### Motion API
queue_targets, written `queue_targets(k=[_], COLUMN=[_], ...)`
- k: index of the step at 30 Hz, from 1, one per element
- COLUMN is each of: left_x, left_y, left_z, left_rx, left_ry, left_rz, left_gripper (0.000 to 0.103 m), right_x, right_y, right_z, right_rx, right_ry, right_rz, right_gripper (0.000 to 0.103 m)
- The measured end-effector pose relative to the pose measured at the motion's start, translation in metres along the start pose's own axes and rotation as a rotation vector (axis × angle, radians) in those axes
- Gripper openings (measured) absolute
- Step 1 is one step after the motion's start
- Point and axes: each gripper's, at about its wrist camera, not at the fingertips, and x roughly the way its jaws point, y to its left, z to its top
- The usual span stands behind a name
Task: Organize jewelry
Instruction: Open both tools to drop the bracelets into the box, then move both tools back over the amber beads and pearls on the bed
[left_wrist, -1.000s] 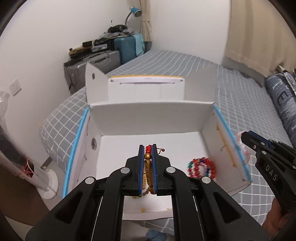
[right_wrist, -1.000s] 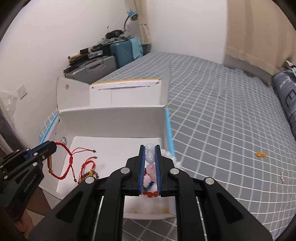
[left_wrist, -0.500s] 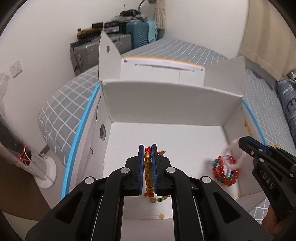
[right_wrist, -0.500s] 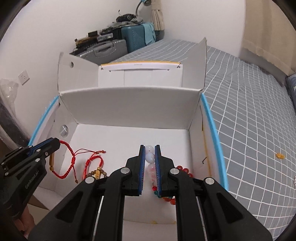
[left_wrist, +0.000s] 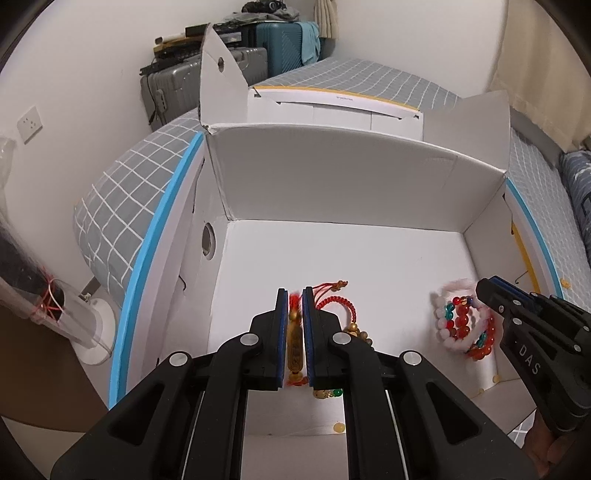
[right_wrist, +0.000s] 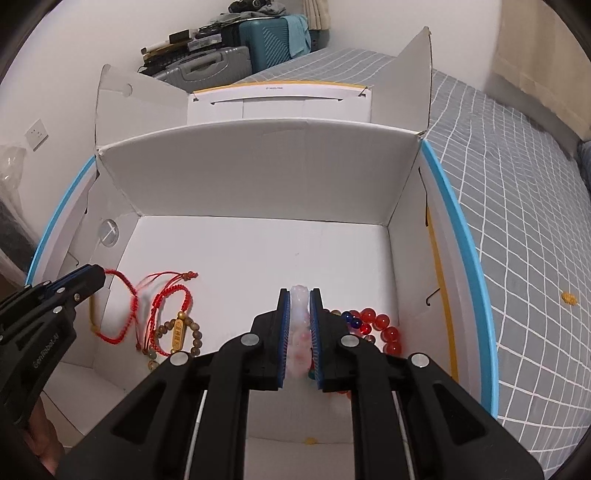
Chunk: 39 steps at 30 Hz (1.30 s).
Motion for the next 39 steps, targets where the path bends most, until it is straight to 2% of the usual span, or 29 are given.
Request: queue_targets(k=[1,3,4,6,7,9,10,12,16,18,20,21,30,39], left_x=[0.0,0.0,-0.001,-0.003,-0.005,-0.01,-0.013,-0.018,-0.025,-0.027,-0.03,-0.032,-0.042,-0.066], left_y=[0.0,-0.002,-0.003,-0.003,-0.002,-0.001,-0.002,-0.002,-0.003,-0.005,-0.007,-0.008,-0.021,-0.064], left_z=[0.0,0.0,0.001,0.001,0.001,0.001,0.001,0.001,0.001,0.001,0.001,0.0,-0.001,-0.004], left_rx=[0.004,0.011,0.014,0.009,0.005,0.001,0.002,-0.005,-0.009,-0.006,-0.004,-0.002,-0.002,0.051], left_ry=[0.002,0.002,0.001,-0.009,-0.016,-0.036,-0.05,-0.066,-0.085,-0.091,-0.112,-0.119,-0.123,-0.151], left_rz=[-0.002,-0.001,-0.001,0.0,0.003,0.013,0.017,0.023,0.013,0.014,0.026,0.032,0.0,-0.059], left_gripper=[0.009,0.012,0.016,0.037,0.042,0.06,0.063,0.076,0.085,0.091,0.098,0.097,0.097,0.097], right_x=[0.0,0.001,0.0,-0.001,-0.003,-0.007,-0.01,-0.018,-0.035,-0.042,-0.047,-0.05,-0.077,-0.105], right_y=[0.0,0.002,0.002,0.003,0.003,0.0,-0.002,-0.006,-0.017,-0.021,-0.022,-0.023,-0.042,-0.081], right_z=[0.0,0.0,0.0,0.0,0.001,0.002,0.002,0.004,0.008,0.008,0.007,0.007,-0.003,-0.022], right_rx=[-0.002,-0.011,-0.011,-0.009,-0.008,0.003,0.008,0.015,0.045,0.039,0.023,0.018,0.02,0.034], right_ry=[0.001,0.004,0.004,0.0,-0.004,-0.016,-0.023,-0.043,-0.091,-0.113,-0.122,-0.128,-0.168,-0.184], right_rz=[-0.001,0.0,-0.001,-0.005,-0.007,-0.001,0.001,0.005,0.005,0.003,0.004,0.002,-0.041,-0.103], right_gripper=[0.011,0.022,0.024,0.032,0.035,0.045,0.047,0.061,0.076,0.087,0.093,0.095,0.095,0.095])
